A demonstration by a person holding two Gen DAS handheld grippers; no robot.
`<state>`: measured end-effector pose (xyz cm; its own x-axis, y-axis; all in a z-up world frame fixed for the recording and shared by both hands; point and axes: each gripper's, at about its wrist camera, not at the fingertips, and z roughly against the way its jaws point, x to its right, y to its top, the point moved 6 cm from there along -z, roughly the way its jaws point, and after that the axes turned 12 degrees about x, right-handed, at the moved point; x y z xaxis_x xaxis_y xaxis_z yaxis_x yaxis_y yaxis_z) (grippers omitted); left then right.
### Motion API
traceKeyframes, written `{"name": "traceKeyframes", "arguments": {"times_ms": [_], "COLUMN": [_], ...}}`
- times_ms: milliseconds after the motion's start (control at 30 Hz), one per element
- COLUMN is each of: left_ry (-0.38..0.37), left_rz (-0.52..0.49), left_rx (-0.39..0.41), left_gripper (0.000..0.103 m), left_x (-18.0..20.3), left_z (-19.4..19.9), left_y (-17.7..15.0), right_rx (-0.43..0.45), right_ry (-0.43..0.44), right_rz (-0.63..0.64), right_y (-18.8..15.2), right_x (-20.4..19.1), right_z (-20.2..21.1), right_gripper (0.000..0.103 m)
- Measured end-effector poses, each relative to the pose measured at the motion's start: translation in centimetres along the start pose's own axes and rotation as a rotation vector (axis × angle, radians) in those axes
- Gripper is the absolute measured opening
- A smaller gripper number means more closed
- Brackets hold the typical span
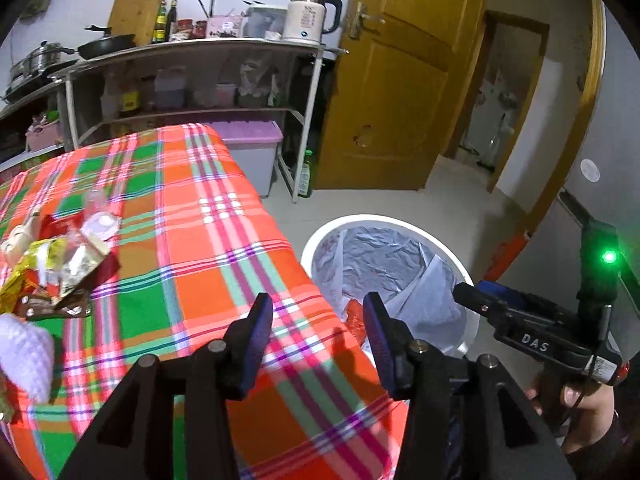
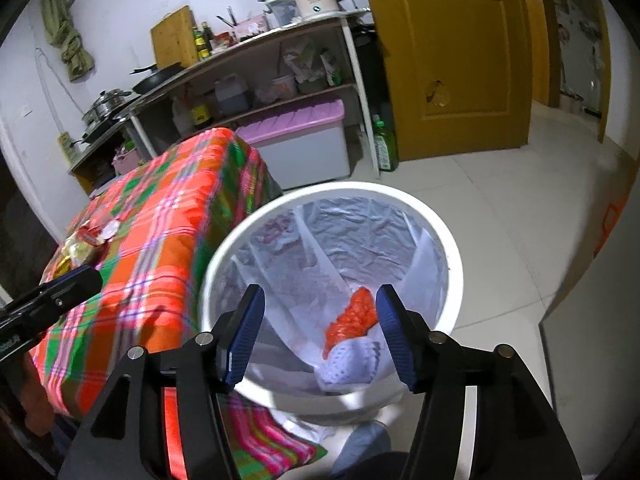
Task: Collect trash
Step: 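Move both tools back over the remaining trash on the table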
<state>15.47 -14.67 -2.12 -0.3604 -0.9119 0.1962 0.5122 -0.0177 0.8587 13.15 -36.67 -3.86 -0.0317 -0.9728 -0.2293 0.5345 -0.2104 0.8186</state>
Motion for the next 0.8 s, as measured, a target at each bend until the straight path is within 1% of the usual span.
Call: {"name": "traceKeyframes", "arguments": {"times_ms": [100, 167, 267, 400, 533, 667, 800], "left_ry": [0.014, 0.025, 0.043, 0.083, 0.104, 0.168, 0.247], "left_rz": [0.009, 0.011, 0.031, 0.058, 0.082, 0.091, 0.100], "left_rx": [0.025, 0.042, 0.062, 0.080, 0.076, 0.084, 0.100], "left_gripper": [0.051, 0.056, 0.061, 0.061, 0.061, 0.061, 0.061], "left_x": [-0.8, -1.2, -2.3, -4.4, -6.2, -8.4, -10.8], "left_z": [1.2, 2.0, 3.2, 4.6, 5.9, 7.4, 8.9], "left_y": [0.1, 0.1, -0.1, -0.8, -1.7, -2.6, -3.1], "right_rx": [0.016, 0.021, 0.023, 0.021, 0.016, -0.007, -0.028], "right_ry": [0.019, 0.042, 0.074, 0.123, 0.171, 0.225, 0.274], "right_rz": [0.027, 0.035, 0.055, 0.084, 0.114, 0.142, 0.171], "right_y": [0.4, 0.5, 0.5, 0.3, -0.1, -1.0, -1.9], "right_x": [-1.5, -2.5, -4.2, -6.8, -9.7, -12.8, -15.5], "right_z": [1.0, 1.5, 2.1, 2.6, 2.7, 2.4, 2.2], "right_gripper": [0.059, 0.059, 0.059, 0.059, 0.059, 0.059, 0.059]}}
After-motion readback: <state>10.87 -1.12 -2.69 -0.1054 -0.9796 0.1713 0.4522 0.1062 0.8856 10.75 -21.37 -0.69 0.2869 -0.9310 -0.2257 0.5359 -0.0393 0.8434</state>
